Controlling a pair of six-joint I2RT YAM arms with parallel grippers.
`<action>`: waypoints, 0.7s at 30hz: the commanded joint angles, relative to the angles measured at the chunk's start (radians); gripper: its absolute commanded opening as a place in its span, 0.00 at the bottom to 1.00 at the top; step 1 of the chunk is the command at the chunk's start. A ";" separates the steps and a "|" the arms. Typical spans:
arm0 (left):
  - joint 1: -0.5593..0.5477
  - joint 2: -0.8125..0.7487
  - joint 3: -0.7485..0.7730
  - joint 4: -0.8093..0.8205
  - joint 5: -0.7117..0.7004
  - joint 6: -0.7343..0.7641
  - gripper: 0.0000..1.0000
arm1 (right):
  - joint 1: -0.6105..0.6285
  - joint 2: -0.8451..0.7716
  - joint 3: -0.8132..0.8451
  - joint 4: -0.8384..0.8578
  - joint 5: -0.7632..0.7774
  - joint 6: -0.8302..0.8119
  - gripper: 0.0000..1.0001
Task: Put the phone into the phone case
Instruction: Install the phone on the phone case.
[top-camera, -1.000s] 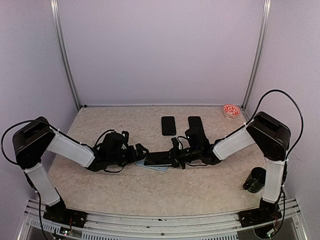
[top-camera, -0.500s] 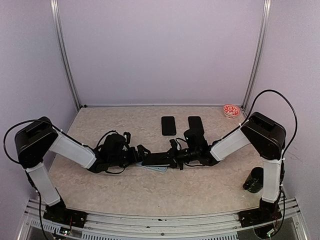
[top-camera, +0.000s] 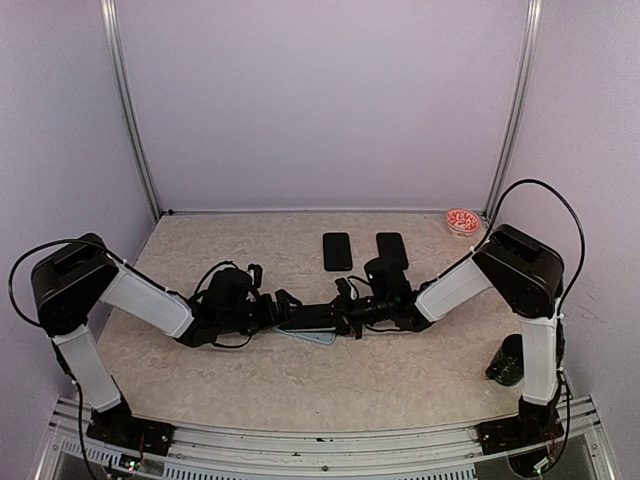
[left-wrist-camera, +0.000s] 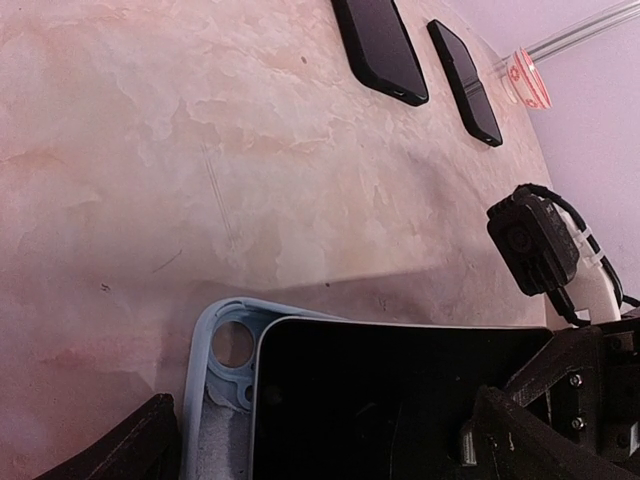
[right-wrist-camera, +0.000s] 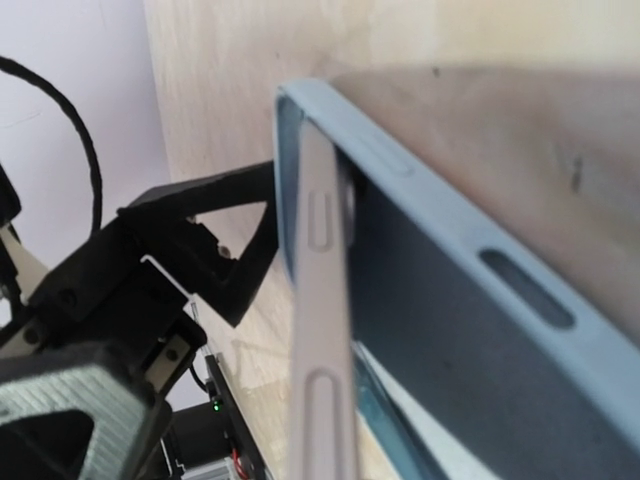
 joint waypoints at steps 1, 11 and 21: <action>-0.020 0.025 -0.008 0.016 0.042 -0.017 0.99 | 0.007 0.043 0.033 0.061 -0.030 0.019 0.00; -0.023 0.034 -0.009 0.036 0.059 -0.025 0.99 | 0.008 0.076 0.042 0.113 -0.037 0.043 0.00; -0.029 0.039 -0.012 0.053 0.070 -0.025 0.99 | 0.012 0.110 0.058 0.153 -0.055 0.070 0.00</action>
